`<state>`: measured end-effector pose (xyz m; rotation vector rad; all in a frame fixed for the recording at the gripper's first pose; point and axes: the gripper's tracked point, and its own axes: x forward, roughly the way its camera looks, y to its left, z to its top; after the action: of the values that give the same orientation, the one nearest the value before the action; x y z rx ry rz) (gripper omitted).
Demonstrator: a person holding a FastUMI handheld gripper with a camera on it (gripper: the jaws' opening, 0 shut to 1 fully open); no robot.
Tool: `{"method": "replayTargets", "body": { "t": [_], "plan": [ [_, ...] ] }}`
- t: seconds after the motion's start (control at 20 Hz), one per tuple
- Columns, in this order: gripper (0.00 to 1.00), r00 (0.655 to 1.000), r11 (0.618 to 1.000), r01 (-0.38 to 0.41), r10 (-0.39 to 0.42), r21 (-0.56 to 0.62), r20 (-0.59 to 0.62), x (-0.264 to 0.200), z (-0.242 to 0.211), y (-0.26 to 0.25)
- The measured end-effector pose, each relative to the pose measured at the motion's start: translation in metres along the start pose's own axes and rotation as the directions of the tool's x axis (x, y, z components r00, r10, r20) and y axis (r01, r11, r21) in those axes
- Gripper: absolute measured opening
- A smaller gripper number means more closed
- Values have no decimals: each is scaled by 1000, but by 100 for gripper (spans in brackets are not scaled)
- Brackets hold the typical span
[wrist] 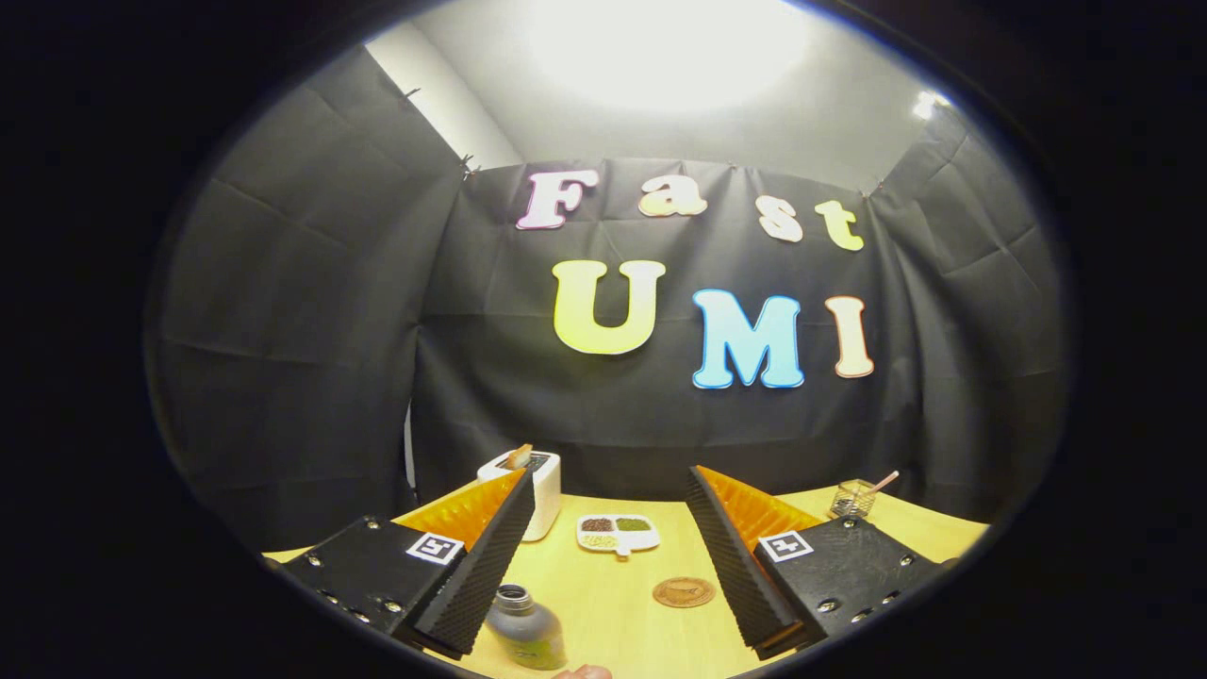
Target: Take the bottle from table, then pour the juice into the cup, finally place the bottle on the coaster
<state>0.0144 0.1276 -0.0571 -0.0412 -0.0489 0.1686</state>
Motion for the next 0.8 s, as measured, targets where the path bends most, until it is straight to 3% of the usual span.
{"method": "replayTargets", "body": {
  "t": [0.4,0.8],
  "plan": [
    [99,995,997,-36,41,64,-90,5,-50,48],
    [99,982,993,9,13,114,-189,4,-109,55]
  ]
}}
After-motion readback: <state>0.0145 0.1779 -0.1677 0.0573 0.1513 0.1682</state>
